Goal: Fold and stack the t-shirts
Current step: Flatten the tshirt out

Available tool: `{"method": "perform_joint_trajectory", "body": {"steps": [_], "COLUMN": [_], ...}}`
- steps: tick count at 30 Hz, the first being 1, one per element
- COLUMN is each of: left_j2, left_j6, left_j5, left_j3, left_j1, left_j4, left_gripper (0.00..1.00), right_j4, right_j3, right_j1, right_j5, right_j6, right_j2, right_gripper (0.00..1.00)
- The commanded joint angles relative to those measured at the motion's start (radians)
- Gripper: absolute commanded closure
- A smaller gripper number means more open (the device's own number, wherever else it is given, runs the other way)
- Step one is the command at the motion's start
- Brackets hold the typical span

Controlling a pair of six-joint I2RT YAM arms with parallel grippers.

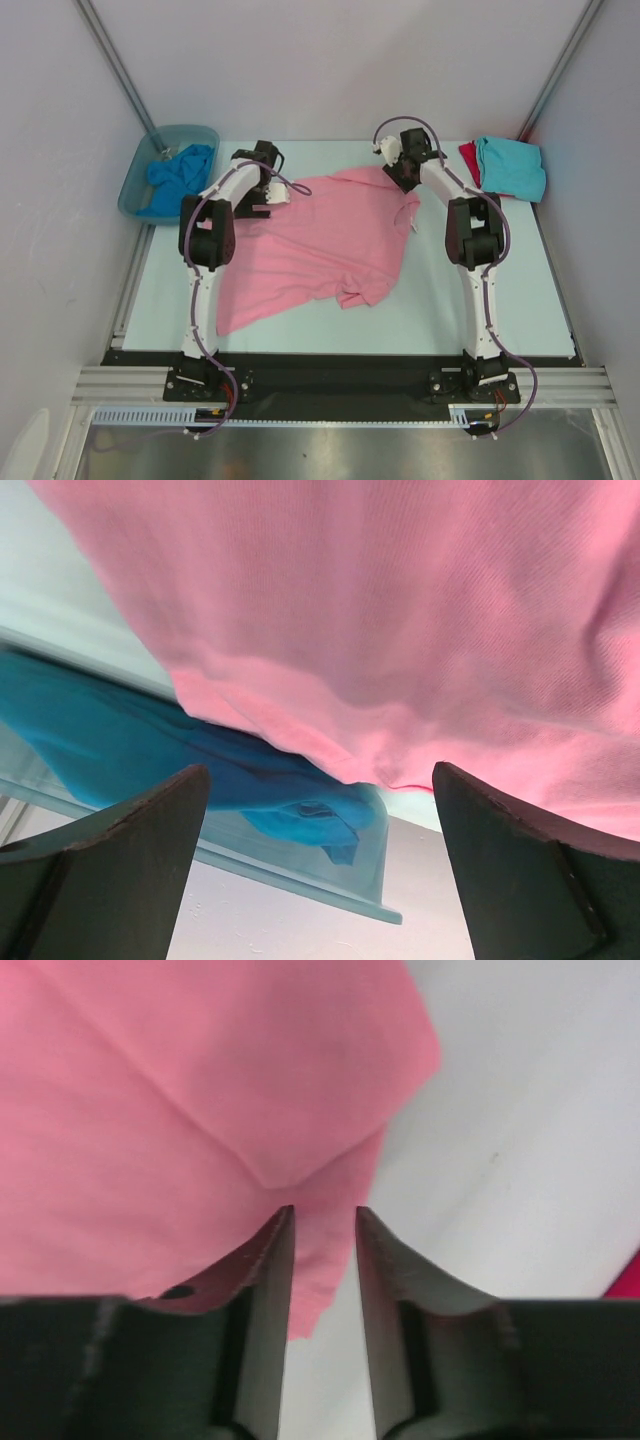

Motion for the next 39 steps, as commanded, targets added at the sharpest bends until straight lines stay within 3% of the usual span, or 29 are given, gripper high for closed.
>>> {"method": "perform_joint_trajectory", "body": {"steps": [1, 2, 10, 26, 28, 30, 31, 34, 39], "left_j2": [-0.061, -0.061, -0.068, -0.087, -0.093, -0.099, -0.104, -0.11, -0.104], "left_j6": [-0.018, -0.016, -0.008, -0.019, -0.021, -0.018, -0.015, -0.01, -0.004], "left_j5": [-0.004, -0.008, -0.022, -0.024, -0.024, -0.024, -0.024, -0.022, -0.021], "left_j3": [0.012, 0.01, -0.002, -0.045, -0.048, -0.054, -0.056, -0.065, -0.069], "left_j1": [-0.016, -0.016, -0.017, -0.019, -0.019, -0.019, -0.019, -0.019, -0.019], "left_j4": [0.012, 0.014, 0.023, 0.046, 0.049, 0.051, 0.052, 0.055, 0.061], "left_gripper": [0.0, 0.0, 0.0, 0.0, 0.0, 0.0, 0.0, 0.0, 0.0], "right_j4": [-0.031, -0.014, -0.011, 0.073, 0.078, 0.084, 0.086, 0.093, 0.102], "right_j3": [0.005, -0.001, 0.036, 0.138, 0.144, 0.144, 0.144, 0.143, 0.126], "right_j1": [0.027, 0.032, 0.053, 0.059, 0.059, 0.059, 0.059, 0.058, 0.07], "right_j5": [-0.085, -0.085, -0.09, -0.034, -0.031, -0.027, -0.024, -0.024, -0.03], "right_j6": [0.002, -0.006, -0.04, -0.027, -0.026, -0.021, -0.015, 0.006, 0.019], "right_j2": [-0.111, -0.116, -0.09, 0.082, 0.103, 0.111, 0.114, 0.104, 0.061], "right_gripper": [0.62, 0.58, 0.52, 0.51, 0.55, 0.66, 0.77, 1.0, 1.0]}}
